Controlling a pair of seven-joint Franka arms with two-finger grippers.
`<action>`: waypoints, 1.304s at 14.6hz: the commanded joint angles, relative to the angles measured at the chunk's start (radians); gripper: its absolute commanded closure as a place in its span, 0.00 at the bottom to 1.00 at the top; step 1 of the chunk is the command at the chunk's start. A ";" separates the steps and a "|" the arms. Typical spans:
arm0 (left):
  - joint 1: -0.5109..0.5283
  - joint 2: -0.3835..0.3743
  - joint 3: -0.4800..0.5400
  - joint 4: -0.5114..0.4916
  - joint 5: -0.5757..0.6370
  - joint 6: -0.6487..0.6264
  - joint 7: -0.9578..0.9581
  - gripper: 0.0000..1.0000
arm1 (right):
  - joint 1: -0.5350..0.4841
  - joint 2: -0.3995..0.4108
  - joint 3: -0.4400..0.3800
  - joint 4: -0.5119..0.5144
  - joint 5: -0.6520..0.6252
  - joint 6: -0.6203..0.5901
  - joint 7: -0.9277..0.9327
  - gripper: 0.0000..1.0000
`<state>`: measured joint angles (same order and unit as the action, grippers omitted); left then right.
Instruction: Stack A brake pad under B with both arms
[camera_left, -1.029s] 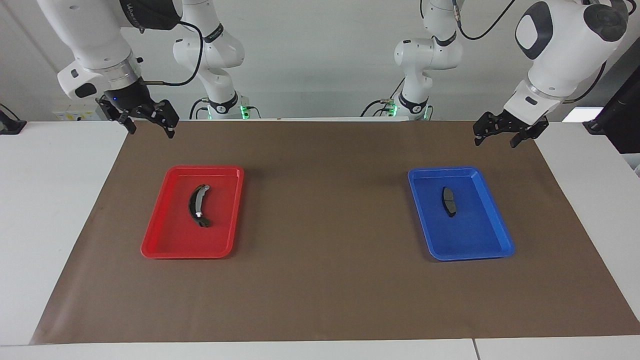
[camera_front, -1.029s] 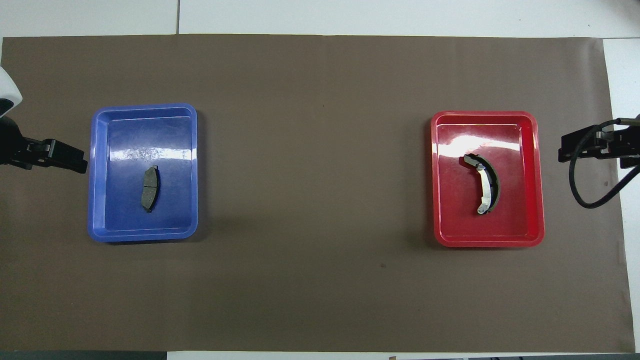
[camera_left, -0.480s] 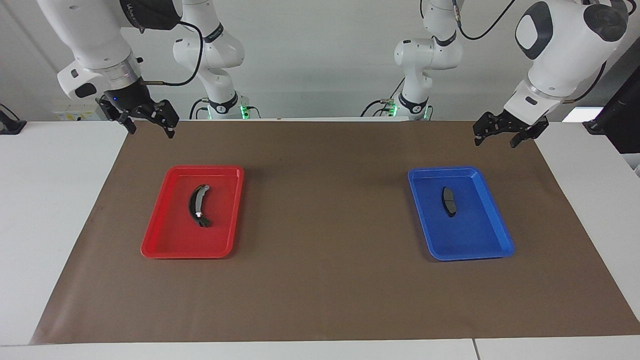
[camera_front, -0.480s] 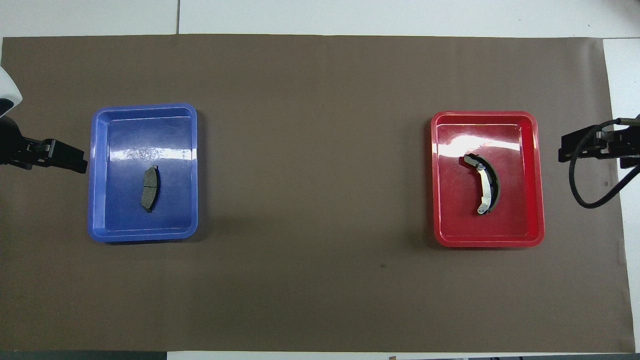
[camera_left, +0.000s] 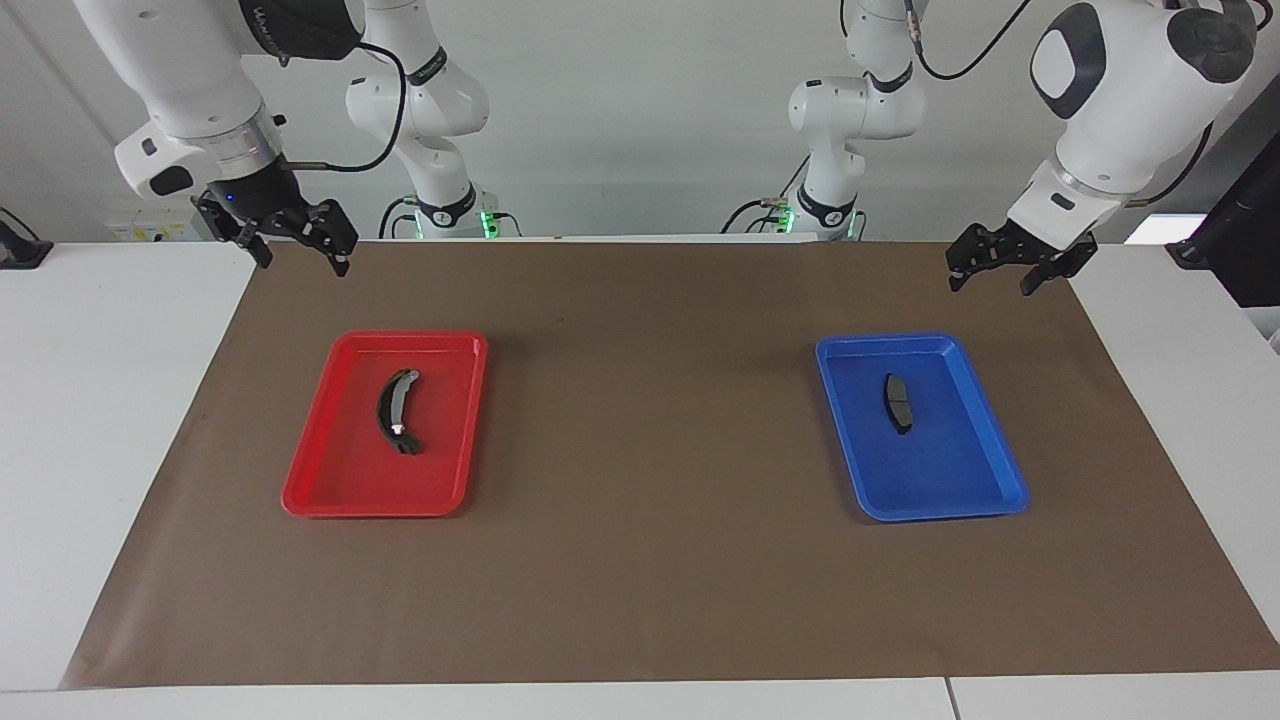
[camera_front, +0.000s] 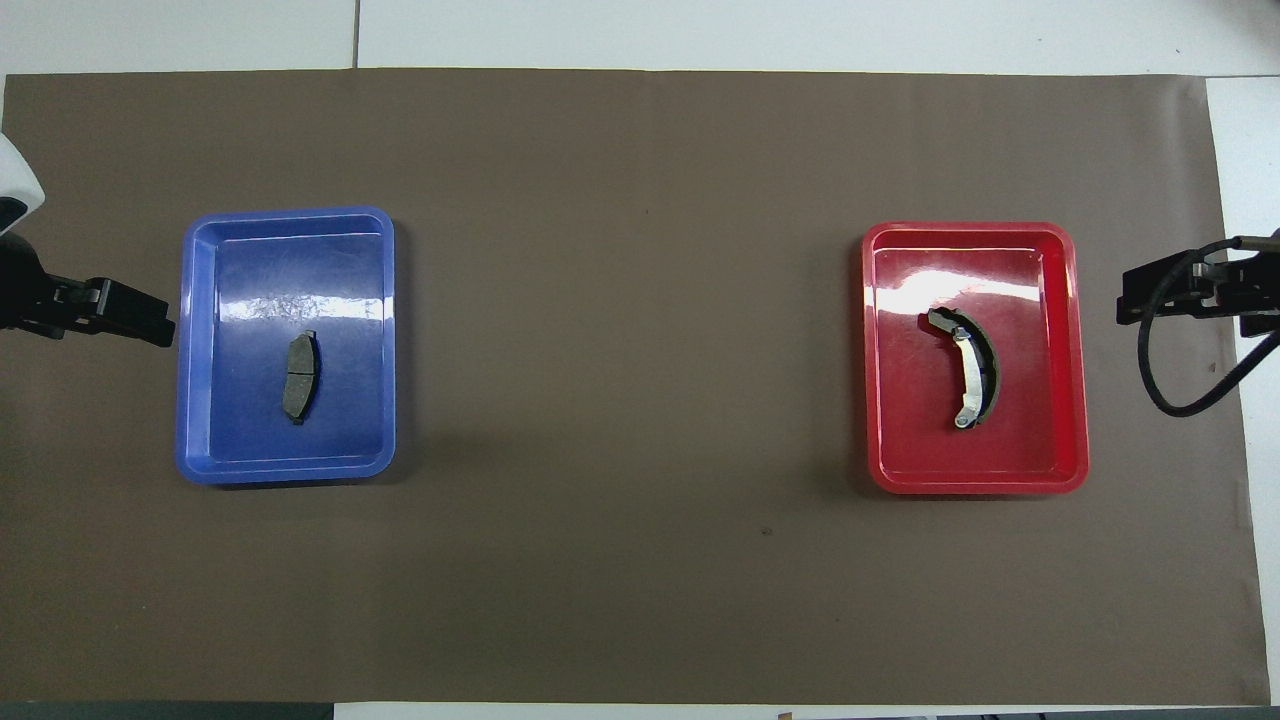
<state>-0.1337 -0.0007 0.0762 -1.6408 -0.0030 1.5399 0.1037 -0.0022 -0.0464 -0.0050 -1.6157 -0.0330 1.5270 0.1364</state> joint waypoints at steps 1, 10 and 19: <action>0.006 -0.025 -0.009 -0.028 -0.002 0.019 -0.007 0.01 | -0.010 -0.010 0.005 -0.007 0.005 -0.004 -0.015 0.00; 0.005 -0.081 -0.009 -0.244 -0.002 0.310 -0.002 0.01 | -0.012 -0.015 0.005 -0.020 0.007 -0.004 -0.017 0.00; -0.003 0.005 -0.013 -0.504 -0.003 0.690 -0.007 0.01 | -0.005 -0.079 0.006 -0.194 0.007 0.149 -0.050 0.00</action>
<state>-0.1353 -0.0135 0.0682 -2.0981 -0.0030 2.1567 0.1037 -0.0020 -0.0543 -0.0047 -1.6578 -0.0324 1.5650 0.1252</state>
